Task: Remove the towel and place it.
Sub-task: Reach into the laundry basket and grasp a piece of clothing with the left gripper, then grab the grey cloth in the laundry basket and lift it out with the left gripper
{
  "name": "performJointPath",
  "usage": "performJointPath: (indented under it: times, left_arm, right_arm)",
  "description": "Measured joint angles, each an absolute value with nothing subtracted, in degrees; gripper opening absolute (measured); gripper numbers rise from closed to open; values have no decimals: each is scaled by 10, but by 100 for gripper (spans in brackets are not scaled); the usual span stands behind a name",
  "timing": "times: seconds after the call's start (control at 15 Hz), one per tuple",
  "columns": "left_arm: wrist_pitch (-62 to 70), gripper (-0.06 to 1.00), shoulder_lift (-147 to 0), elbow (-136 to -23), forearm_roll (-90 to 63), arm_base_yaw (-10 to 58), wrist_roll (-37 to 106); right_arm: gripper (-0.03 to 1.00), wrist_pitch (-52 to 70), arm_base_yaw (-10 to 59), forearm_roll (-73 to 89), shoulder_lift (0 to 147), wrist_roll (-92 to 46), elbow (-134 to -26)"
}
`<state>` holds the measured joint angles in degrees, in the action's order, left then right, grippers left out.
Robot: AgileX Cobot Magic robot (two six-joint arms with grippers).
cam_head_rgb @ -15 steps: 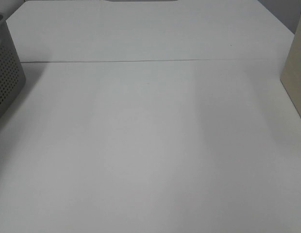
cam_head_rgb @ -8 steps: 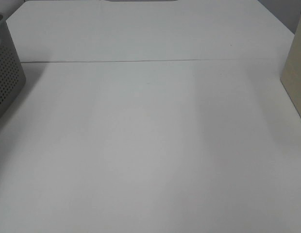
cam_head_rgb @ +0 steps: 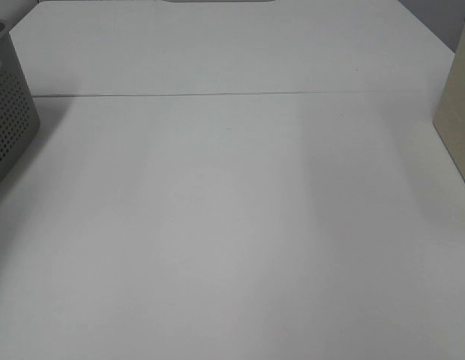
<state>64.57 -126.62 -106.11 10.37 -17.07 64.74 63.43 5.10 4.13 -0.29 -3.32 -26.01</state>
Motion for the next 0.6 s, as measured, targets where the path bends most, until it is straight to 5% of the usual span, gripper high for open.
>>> performJointPath:
  times: [0.07, 0.47, 0.6]
  left_arm:
    - [664, 37, -1266, -1061, 104, -176, 637]
    - [645, 34, -1266, -1061, 108, -188, 633]
    - [639, 18, -1266, -1061, 118, -188, 633]
  right_arm:
    - [73, 634, 51, 41, -3, -33, -260]
    - [73, 634, 51, 41, -3, -33, -260]
    - [73, 634, 51, 41, -3, -33, -260]
